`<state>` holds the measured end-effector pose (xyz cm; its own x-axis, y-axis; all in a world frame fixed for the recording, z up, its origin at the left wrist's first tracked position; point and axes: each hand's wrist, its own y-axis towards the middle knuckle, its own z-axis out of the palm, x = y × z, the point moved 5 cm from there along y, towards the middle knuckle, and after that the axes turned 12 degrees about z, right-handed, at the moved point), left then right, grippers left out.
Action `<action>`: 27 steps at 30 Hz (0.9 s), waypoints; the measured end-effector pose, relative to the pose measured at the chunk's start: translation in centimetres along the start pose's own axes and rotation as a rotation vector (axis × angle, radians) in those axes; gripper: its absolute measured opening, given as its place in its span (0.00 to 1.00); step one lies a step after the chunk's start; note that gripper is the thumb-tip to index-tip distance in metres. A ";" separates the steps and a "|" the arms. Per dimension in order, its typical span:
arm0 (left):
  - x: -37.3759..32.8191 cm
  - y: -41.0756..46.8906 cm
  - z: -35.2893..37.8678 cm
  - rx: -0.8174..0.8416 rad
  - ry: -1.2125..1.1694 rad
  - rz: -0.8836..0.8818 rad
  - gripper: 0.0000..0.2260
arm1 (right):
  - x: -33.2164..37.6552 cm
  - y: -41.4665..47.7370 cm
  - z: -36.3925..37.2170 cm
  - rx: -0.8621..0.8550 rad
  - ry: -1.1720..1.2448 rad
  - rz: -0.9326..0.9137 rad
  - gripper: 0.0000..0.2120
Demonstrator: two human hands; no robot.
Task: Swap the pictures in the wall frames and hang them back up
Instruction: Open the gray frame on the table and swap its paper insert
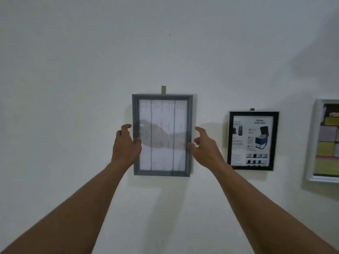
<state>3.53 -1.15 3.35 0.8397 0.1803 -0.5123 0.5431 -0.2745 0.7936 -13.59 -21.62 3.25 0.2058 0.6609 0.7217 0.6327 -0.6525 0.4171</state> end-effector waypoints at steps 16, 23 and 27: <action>3.6 2.3 1.2 0.023 -0.124 0.097 0.30 | -0.2 2.2 2.8 -0.198 0.109 -0.037 0.35; 1.6 1.6 0.5 0.060 -0.174 0.089 0.29 | -0.4 0.7 0.7 -0.200 0.163 -0.024 0.36; 0.3 0.0 0.1 0.109 -0.232 0.082 0.29 | -1.3 -1.4 -1.1 -0.176 0.235 0.000 0.34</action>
<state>3.79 -1.23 3.20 0.8519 -0.0650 -0.5196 0.4598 -0.3819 0.8017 -15.58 -21.93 2.34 0.0140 0.5701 0.8215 0.4889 -0.7206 0.4917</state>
